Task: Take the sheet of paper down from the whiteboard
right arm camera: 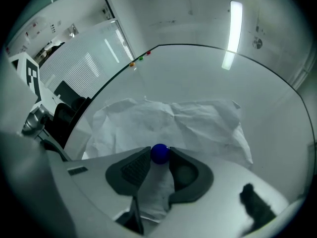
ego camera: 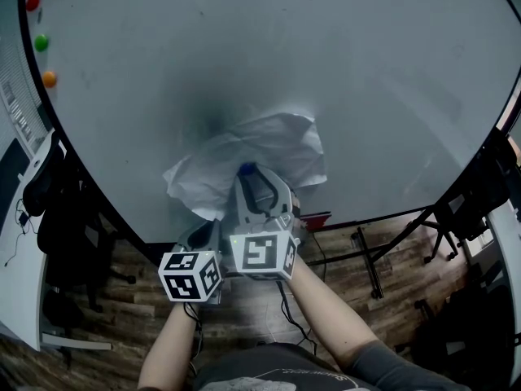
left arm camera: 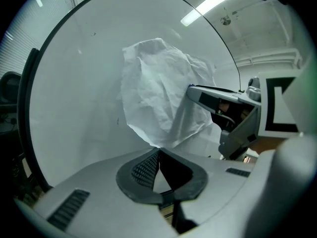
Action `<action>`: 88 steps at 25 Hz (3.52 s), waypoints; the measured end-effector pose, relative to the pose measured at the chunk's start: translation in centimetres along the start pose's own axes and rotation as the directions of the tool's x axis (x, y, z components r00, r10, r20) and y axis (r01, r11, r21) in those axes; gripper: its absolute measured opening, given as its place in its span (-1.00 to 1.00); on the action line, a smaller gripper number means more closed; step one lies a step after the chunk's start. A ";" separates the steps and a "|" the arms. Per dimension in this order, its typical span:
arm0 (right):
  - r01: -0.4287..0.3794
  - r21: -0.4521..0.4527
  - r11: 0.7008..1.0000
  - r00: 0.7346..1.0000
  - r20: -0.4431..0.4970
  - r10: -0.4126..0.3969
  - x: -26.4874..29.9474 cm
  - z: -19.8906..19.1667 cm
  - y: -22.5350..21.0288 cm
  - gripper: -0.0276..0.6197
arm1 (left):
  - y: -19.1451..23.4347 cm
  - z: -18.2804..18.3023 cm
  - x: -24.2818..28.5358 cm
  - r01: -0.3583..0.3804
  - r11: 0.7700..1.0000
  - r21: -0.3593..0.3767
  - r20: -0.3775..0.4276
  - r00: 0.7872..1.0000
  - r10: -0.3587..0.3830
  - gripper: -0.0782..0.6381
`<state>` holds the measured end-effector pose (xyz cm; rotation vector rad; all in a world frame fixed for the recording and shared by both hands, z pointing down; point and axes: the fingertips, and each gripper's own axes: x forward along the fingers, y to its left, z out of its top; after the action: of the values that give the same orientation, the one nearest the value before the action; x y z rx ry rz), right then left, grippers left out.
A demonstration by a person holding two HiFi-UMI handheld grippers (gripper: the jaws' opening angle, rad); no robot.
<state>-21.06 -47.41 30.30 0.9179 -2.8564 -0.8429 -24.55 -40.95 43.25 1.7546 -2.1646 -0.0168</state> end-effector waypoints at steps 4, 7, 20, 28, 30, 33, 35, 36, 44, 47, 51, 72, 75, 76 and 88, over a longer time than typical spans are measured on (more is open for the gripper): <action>-0.030 0.020 0.999 1.000 -0.003 0.030 0.0 -0.1 0.0 -0.54 | 0.0 0.0 -0.1 0.015 1.000 -0.002 0.000 1.000 -0.015 -0.74; -0.047 0.026 0.999 0.999 -0.010 0.047 -0.1 -0.1 0.0 -0.56 | -0.1 0.1 -0.2 0.028 1.000 -0.008 0.003 1.000 -0.028 -0.74; 0.021 0.001 1.000 1.000 -0.010 -0.021 -0.1 0.0 0.0 -0.57 | -0.6 1.2 -1.2 0.069 0.998 0.003 0.035 0.997 -0.069 -0.74; 0.026 0.027 0.999 0.999 -0.043 -0.025 -0.1 -0.1 -0.1 -0.56 | -0.9 1.2 -1.8 0.085 0.996 0.005 0.041 0.996 -0.085 -0.74; 0.019 0.031 0.999 0.999 -0.041 -0.018 -0.2 -0.1 -0.1 -0.56 | -0.8 1.4 -2.0 0.083 0.997 0.001 0.051 0.995 -0.083 -0.74; 0.021 0.041 0.999 0.999 -0.037 -0.019 -0.5 -0.1 -0.3 -0.57 | -0.8 1.8 -2.4 0.088 0.996 -0.002 0.066 0.994 -0.087 -0.74; 0.023 0.045 0.999 0.999 -0.034 -0.021 -0.7 -0.1 -0.3 -0.57 | -1.1 2.1 -2.7 0.105 0.994 -0.002 0.075 0.992 -0.104 -0.75; 0.024 0.048 0.999 0.999 -0.032 -0.023 -0.8 -0.2 -0.3 -0.57 | -1.2 2.2 -2.8 0.114 0.993 -0.002 0.082 0.990 -0.114 -0.75; 0.054 0.100 0.994 0.998 -0.035 -0.051 -2.9 -1.1 -0.4 -0.57 | -1.0 2.4 -3.9 0.124 0.992 0.003 0.096 0.988 -0.123 -0.75; 0.067 0.119 0.991 0.997 -0.051 -0.061 -4.2 -1.9 -0.4 -0.57 | -0.4 1.6 -4.2 0.106 0.994 0.028 0.071 0.992 -0.107 -0.75; 0.086 0.150 0.985 0.996 -0.048 -0.079 -6.5 -2.4 -0.3 -0.57 | 0.5 -0.1 -5.3 0.094 0.995 0.025 0.036 0.995 -0.095 -0.75; 0.275 0.196 0.941 0.954 -0.173 -0.243 -17.2 -1.2 4.9 -0.57 | 2.1 -5.2 -15.5 0.219 0.970 0.103 -0.050 0.975 -0.215 -0.75; 0.307 0.199 0.931 0.944 -0.189 -0.271 -18.6 -0.7 5.9 -0.57 | 2.0 -5.6 -16.9 0.257 0.959 0.118 -0.059 0.966 -0.251 -0.75; 0.315 0.191 0.930 0.940 -0.197 -0.278 -19.1 -0.6 6.3 -0.57 | 2.0 -5.8 -17.3 0.270 0.955 0.124 -0.063 0.962 -0.264 -0.75; 0.367 0.160 0.916 0.913 -0.251 -0.322 -24.5 0.7 9.7 -0.57 | 0.8 -8.0 -21.2 0.363 0.920 0.146 -0.084 0.932 -0.354 -0.75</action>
<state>-6.13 -27.04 37.90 1.4750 -2.6595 -0.4275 -19.50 -18.99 45.36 2.1941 -1.8194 0.1165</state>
